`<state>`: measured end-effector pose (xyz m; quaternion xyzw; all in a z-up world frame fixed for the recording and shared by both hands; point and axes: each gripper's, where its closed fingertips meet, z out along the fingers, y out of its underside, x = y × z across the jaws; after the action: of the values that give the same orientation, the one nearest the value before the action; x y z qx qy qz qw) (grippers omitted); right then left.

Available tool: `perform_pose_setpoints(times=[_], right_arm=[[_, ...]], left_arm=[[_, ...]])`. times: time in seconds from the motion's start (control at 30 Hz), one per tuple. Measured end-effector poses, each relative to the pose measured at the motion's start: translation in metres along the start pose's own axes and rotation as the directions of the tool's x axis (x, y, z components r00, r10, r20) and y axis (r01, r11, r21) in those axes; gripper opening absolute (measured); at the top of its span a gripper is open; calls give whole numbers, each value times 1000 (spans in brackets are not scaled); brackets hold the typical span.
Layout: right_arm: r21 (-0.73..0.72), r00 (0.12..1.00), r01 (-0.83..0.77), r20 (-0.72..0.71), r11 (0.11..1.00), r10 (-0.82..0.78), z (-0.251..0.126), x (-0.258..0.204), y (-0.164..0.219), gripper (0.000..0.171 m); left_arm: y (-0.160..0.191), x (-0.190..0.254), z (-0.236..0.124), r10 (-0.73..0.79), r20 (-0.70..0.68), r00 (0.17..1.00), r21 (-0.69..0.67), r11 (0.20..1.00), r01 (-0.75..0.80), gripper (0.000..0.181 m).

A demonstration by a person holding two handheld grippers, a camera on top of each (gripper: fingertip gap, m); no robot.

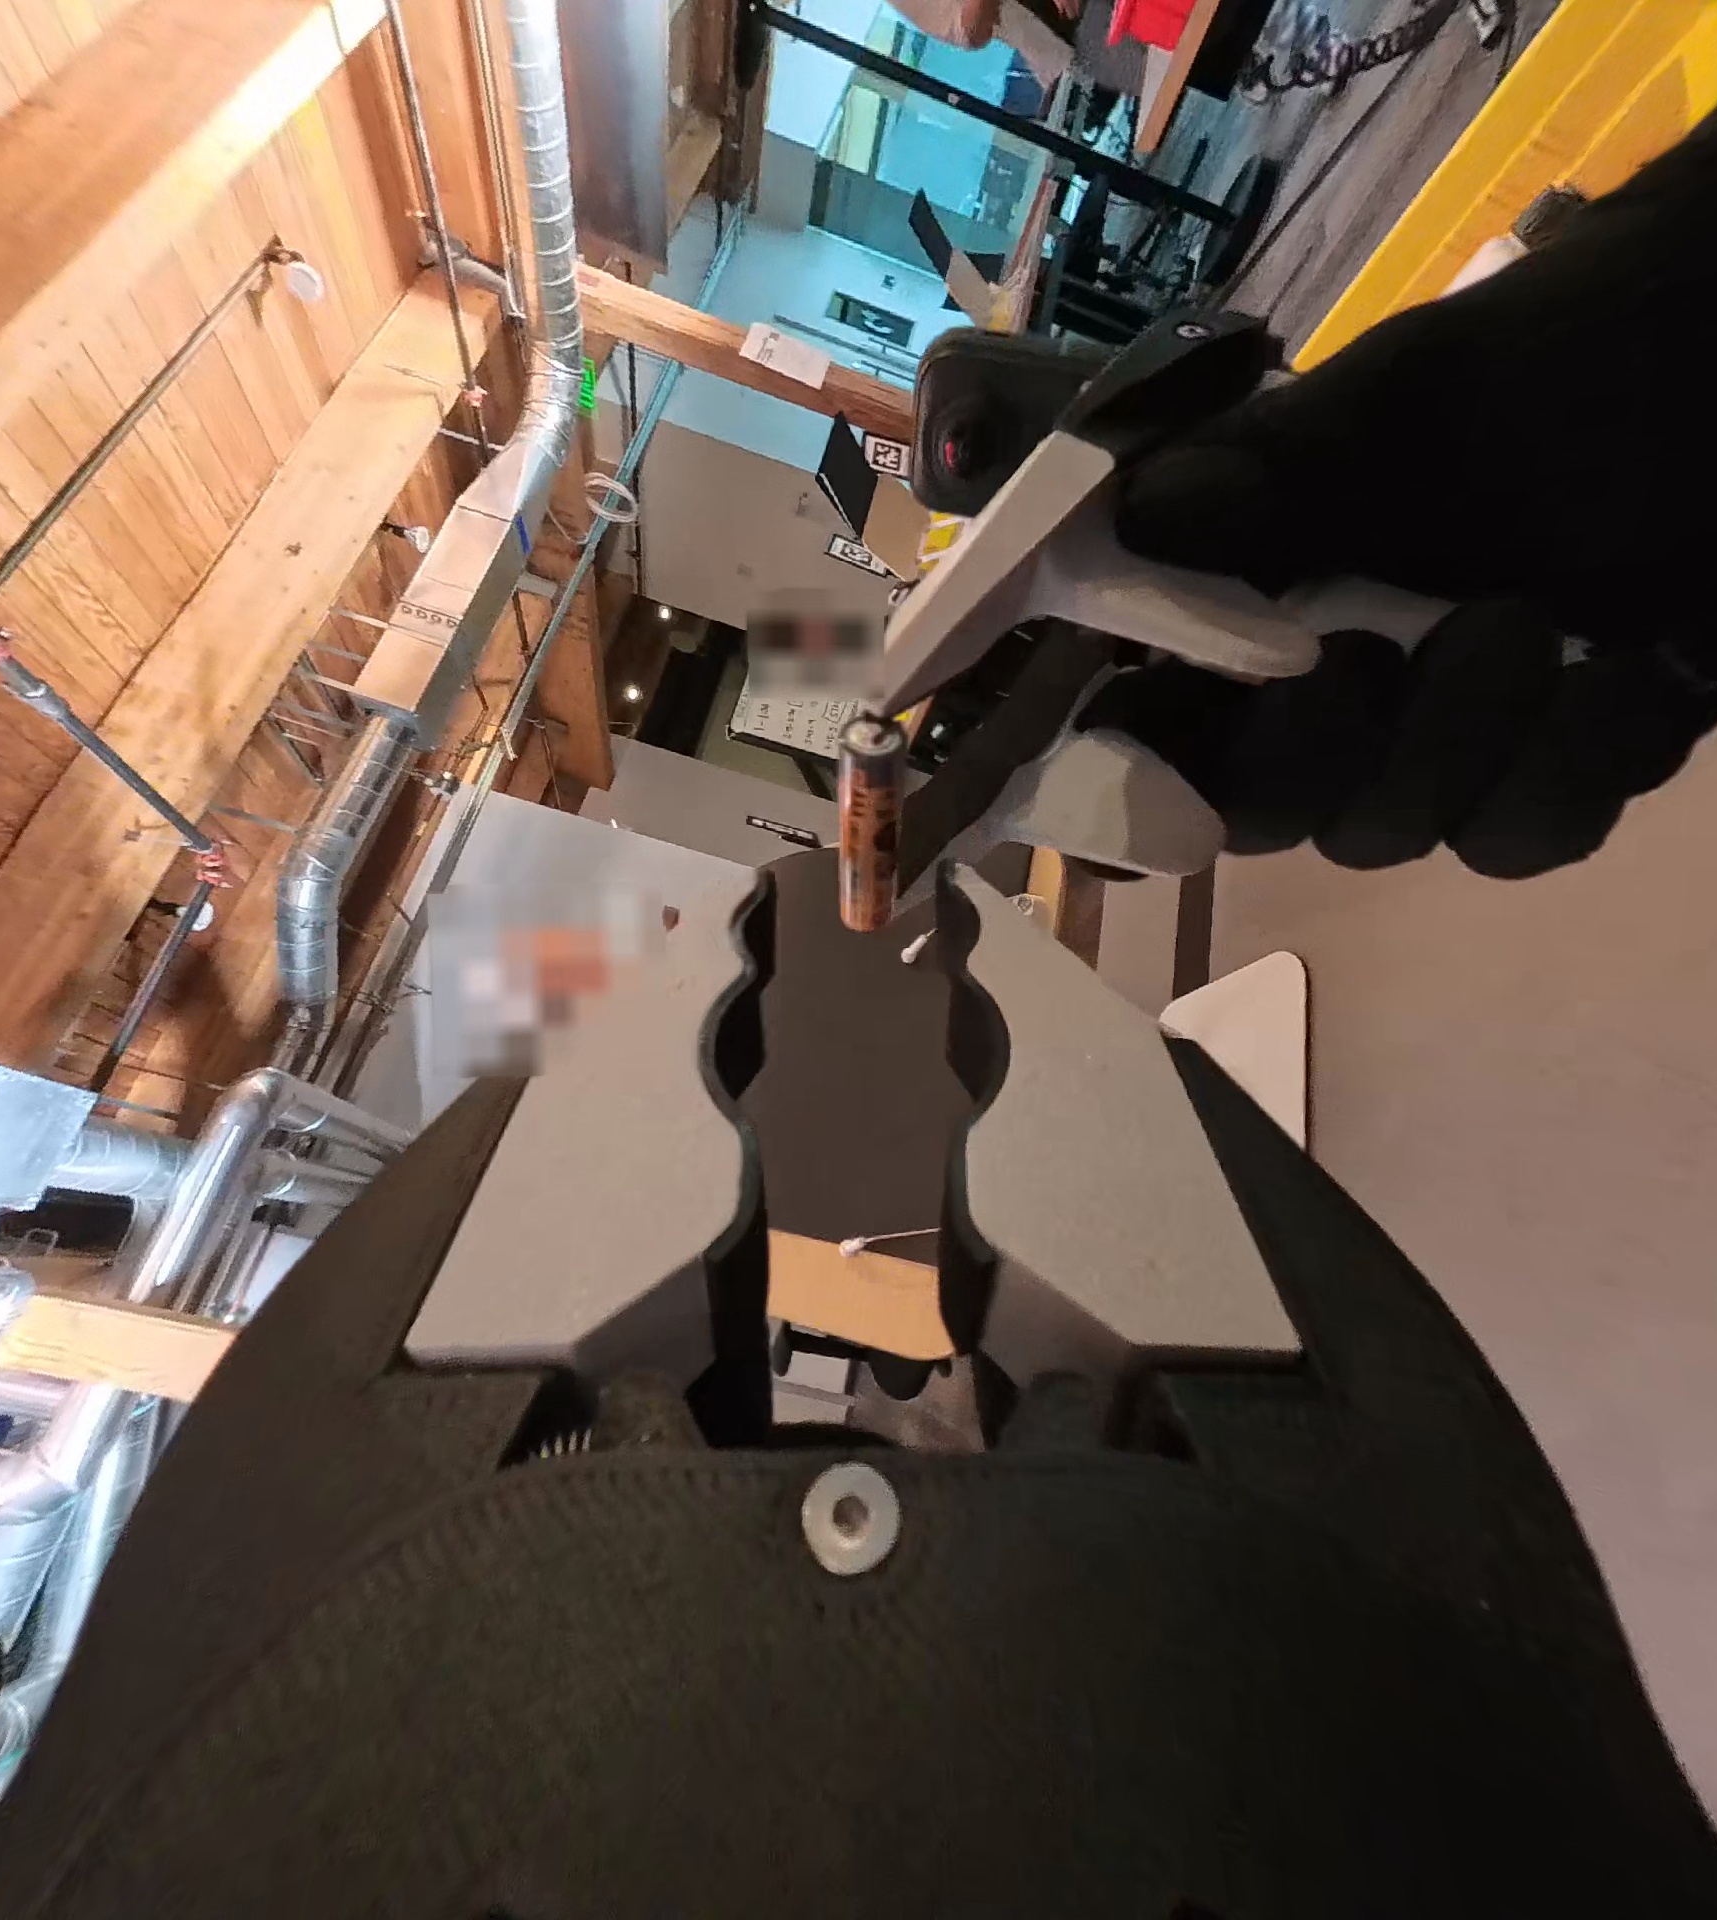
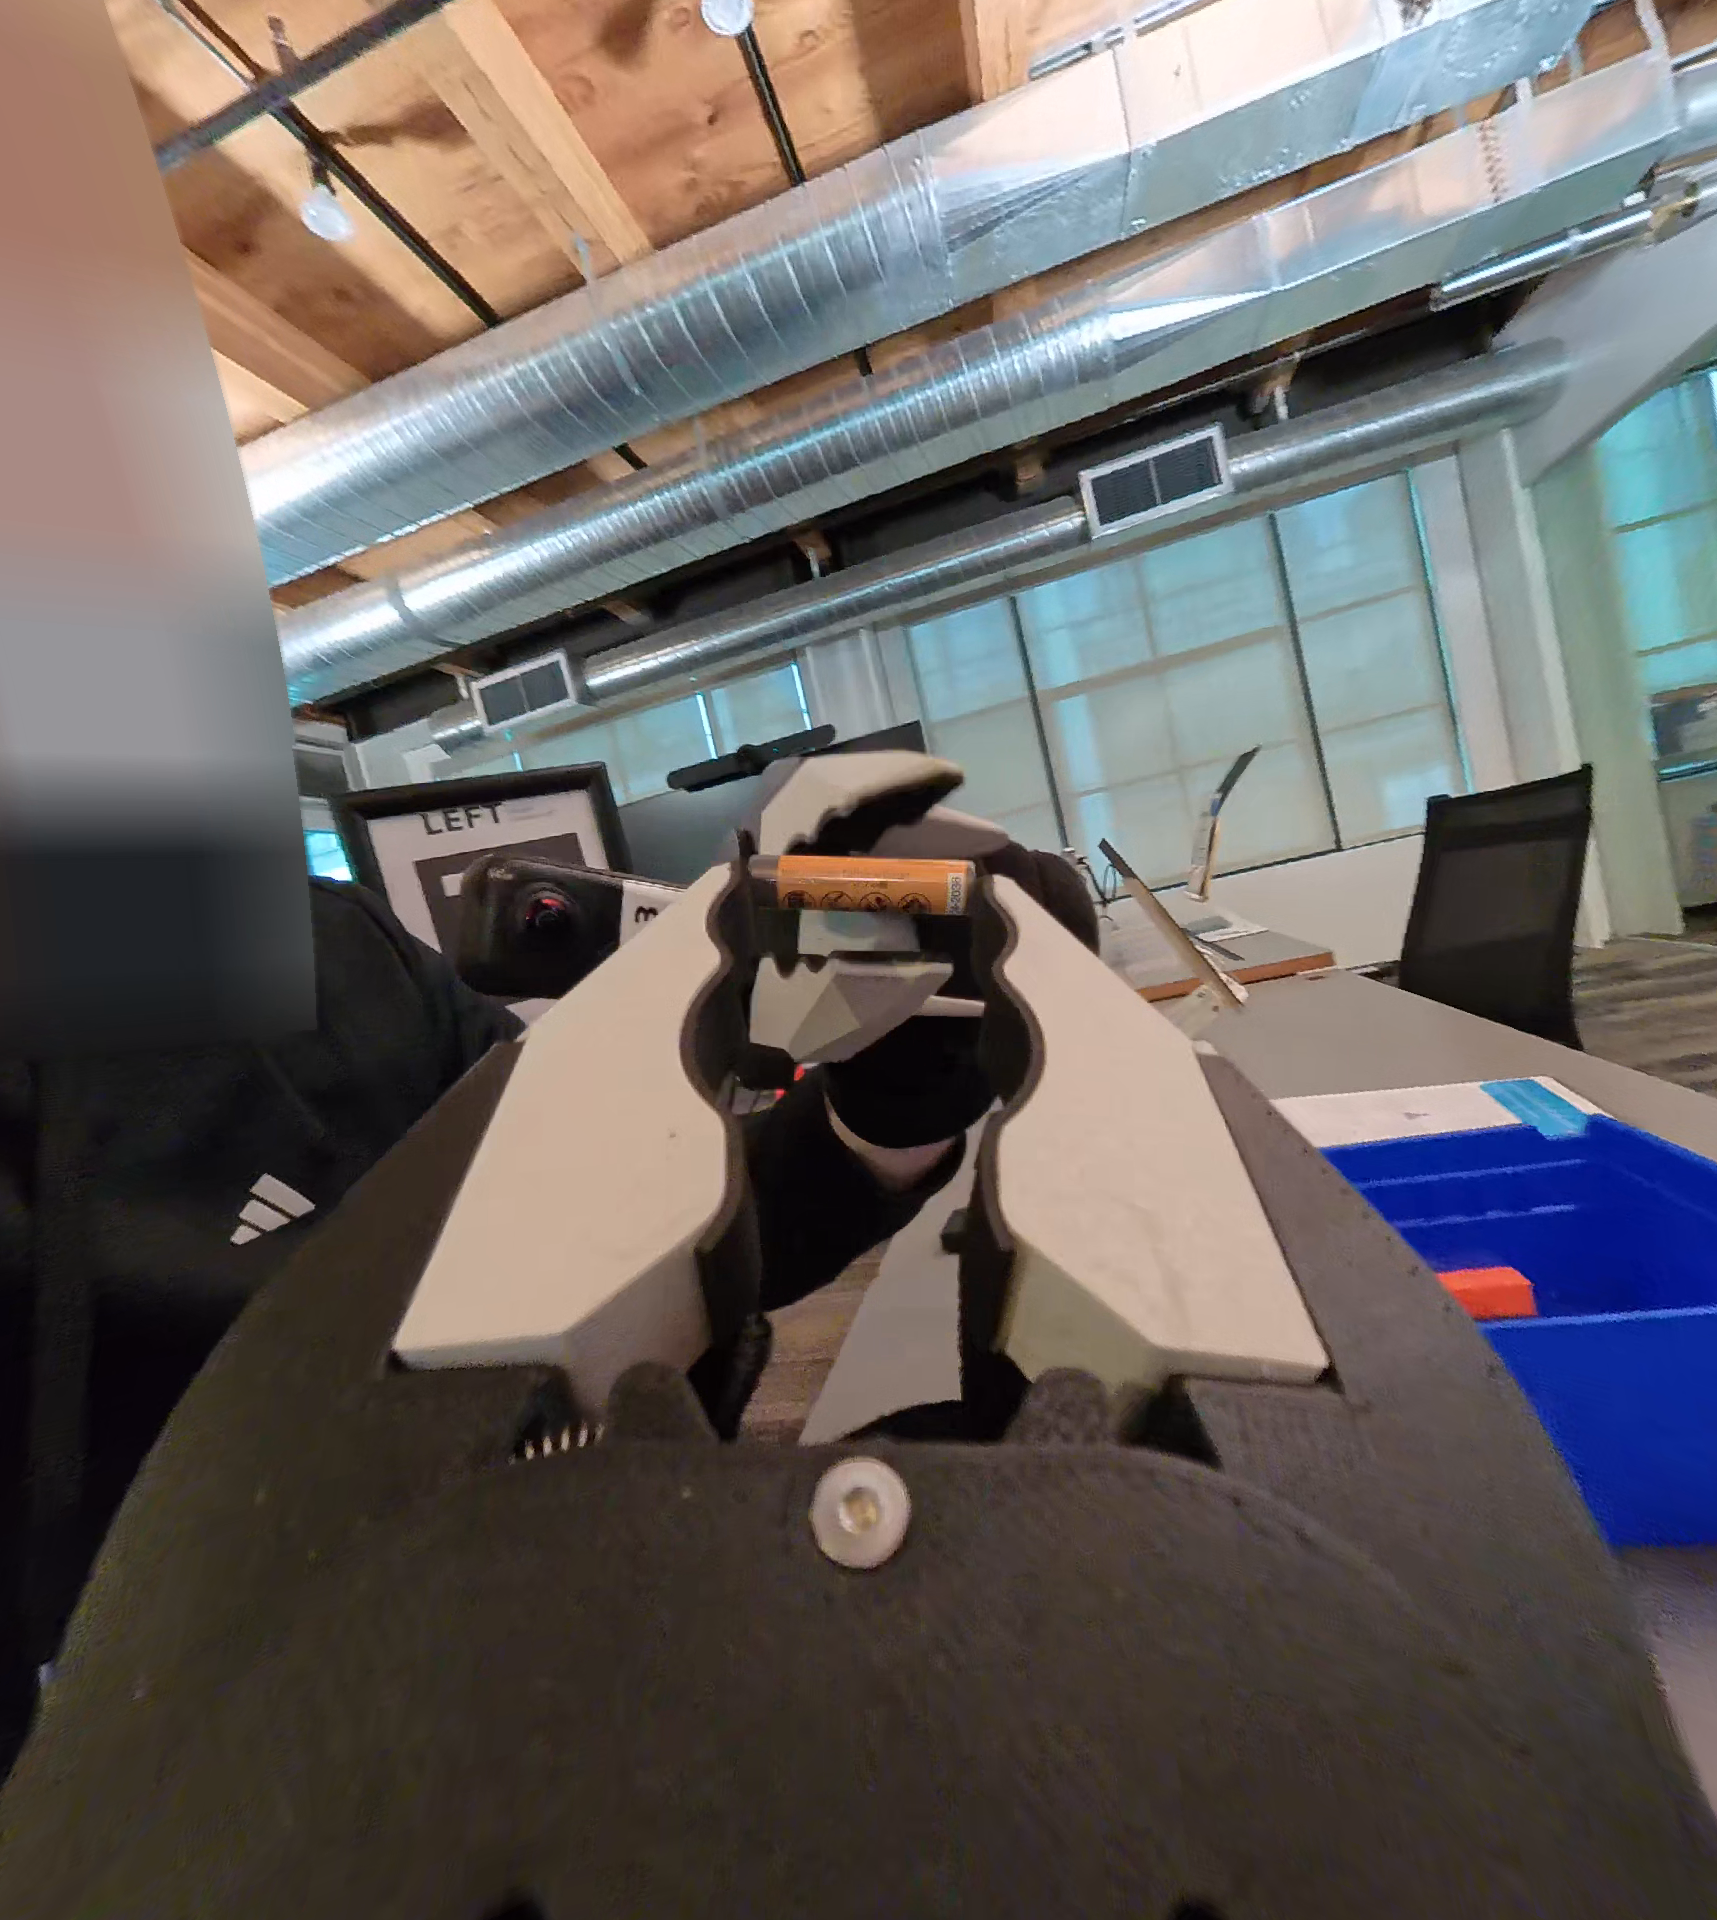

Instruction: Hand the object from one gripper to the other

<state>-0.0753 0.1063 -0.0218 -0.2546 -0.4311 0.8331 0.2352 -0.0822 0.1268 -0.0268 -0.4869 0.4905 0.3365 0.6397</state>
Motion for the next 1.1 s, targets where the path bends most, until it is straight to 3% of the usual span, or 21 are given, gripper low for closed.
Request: perform_pose_setpoints(times=[0.1, 0.37, 0.5, 0.57, 0.7, 0.83, 0.93, 1.1], right_arm=[[1, 1000, -10, 5, 1000, 10, 0, 1, 1, 40], [13, 1000, -28, -7, 1000, 28, -2, 5, 1, 40], [22, 997, 27, -66, 999, -25, -5, 10, -7, 57], [10, 986, 110, -128, 994, -108, -10, 13, -15, 55], [-217, 906, 315, -222, 924, -361, -11, 18, -6, 46], [-344, 839, 399, -236, 850, -490, -5, 20, 1, 34], [-386, 812, 419, -244, 822, -529, -3, 24, 6, 25], [-431, 822, 385, -242, 816, -515, -5, 30, 17, 15]], left_arm=[[-4, 4, -1, -1, -12, 1000, 27, 1000, 1, 9], [-2, 5, 2, -20, -21, 1000, 14, 1000, 20, 8], [4, 8, 3, -191, -118, 974, -11, 982, 191, 8], [10, 7, 3, -322, -180, 929, -35, 946, 321, 8], [19, 14, 2, -606, -350, 715, -141, 788, 599, 8], [18, 25, 0, -712, -460, 530, -227, 672, 705, 8], [18, 37, 1, -731, -496, 469, -272, 643, 716, 8], [18, 40, 3, -734, -506, 454, -254, 629, 735, 8]])
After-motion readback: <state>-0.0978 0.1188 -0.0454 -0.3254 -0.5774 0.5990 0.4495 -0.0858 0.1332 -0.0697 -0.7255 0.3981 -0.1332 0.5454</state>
